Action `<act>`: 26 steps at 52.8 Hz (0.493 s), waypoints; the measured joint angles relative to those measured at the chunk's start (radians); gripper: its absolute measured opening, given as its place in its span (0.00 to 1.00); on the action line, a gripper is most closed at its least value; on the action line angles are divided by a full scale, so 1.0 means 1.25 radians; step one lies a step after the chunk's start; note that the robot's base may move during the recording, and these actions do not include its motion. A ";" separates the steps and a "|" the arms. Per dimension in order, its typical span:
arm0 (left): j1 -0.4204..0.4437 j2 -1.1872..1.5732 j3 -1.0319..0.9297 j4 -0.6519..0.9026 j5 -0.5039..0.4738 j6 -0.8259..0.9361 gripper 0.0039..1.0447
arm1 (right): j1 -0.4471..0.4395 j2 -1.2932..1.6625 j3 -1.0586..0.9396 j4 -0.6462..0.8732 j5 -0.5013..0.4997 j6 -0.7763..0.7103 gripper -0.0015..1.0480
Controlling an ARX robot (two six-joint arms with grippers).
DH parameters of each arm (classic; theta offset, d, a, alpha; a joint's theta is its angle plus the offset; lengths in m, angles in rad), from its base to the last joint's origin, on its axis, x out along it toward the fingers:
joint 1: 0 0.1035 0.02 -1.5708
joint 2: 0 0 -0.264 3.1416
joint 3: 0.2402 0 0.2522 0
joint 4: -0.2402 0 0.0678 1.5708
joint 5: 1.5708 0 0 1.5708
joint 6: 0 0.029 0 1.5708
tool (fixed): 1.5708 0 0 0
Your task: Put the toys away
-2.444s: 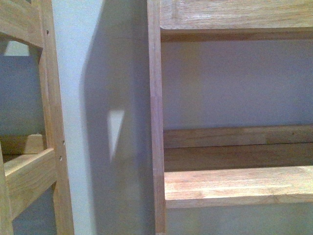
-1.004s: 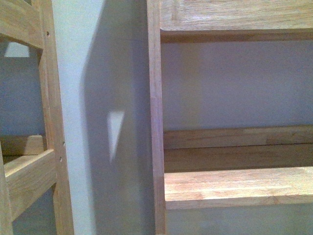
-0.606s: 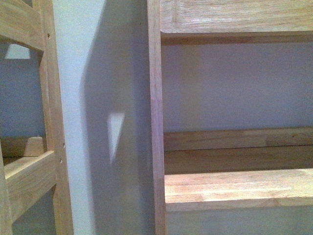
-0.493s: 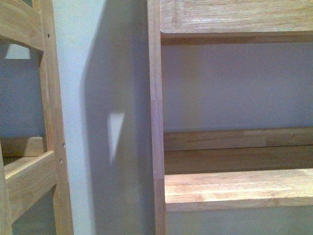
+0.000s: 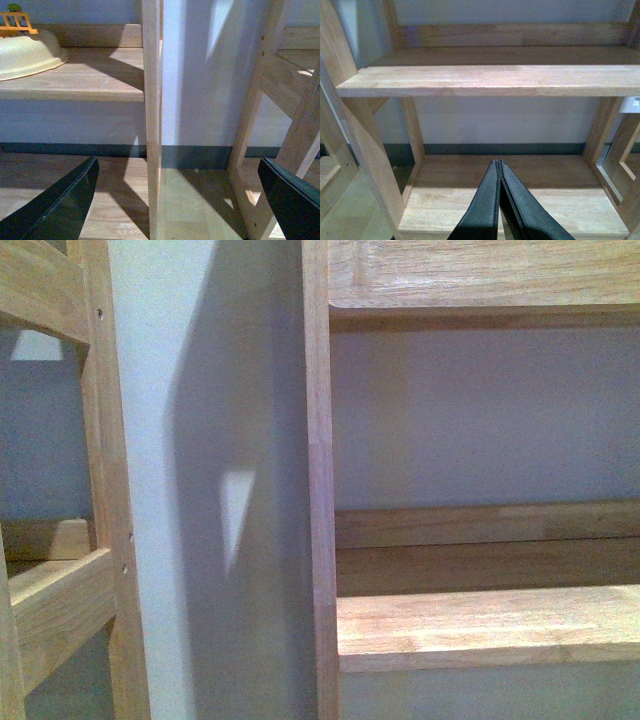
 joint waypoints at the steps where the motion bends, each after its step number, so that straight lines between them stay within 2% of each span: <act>1: 0.000 0.000 0.000 0.000 0.000 0.000 0.94 | 0.000 0.000 0.000 0.000 0.000 0.000 0.03; 6: 0.000 0.000 0.000 0.000 -0.001 0.000 0.94 | 0.000 -0.002 0.000 0.000 0.000 -0.002 0.05; 19: 0.000 0.000 0.000 0.000 0.000 0.000 0.94 | 0.000 -0.003 0.000 0.000 0.000 -0.002 0.58; 26: 0.000 0.000 0.000 0.000 0.000 0.000 0.94 | 0.000 -0.003 0.000 0.000 0.000 -0.002 0.76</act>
